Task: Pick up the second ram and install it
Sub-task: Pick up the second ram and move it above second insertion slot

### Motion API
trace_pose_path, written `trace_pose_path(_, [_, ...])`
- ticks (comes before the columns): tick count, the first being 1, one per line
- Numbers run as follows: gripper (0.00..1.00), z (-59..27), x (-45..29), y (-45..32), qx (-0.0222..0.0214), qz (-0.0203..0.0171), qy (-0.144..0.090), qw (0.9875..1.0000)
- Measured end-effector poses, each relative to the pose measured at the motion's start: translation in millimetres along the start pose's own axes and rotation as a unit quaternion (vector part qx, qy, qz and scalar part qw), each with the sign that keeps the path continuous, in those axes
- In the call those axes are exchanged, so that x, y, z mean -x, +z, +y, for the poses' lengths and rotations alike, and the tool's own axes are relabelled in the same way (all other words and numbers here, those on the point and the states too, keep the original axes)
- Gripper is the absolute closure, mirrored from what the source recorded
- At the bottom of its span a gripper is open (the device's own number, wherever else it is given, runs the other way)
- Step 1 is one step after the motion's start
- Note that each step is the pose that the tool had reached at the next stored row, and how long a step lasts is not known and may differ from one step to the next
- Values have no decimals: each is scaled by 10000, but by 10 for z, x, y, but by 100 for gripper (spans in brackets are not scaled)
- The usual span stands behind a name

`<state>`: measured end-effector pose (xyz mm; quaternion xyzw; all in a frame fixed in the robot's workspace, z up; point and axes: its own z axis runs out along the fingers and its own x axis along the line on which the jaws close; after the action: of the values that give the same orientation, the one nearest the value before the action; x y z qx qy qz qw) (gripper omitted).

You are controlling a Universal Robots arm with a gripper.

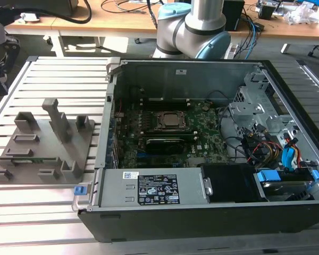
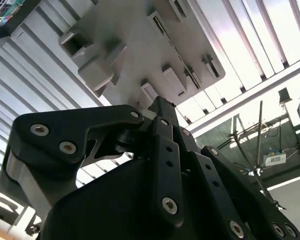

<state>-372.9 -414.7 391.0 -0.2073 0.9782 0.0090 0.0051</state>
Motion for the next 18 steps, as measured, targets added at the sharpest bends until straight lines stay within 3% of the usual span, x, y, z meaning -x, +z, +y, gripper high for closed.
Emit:
trace_pose_path(6, [89,0,0,0,7,8,-542,9985])
trace_pose_path(10, [89,0,0,0,11,13,-838,9965])
trace_pose_path(12, [89,0,0,0,13,15,-970,9953])
trace_pose_path(18, [89,0,0,0,20,23,-1454,9894])
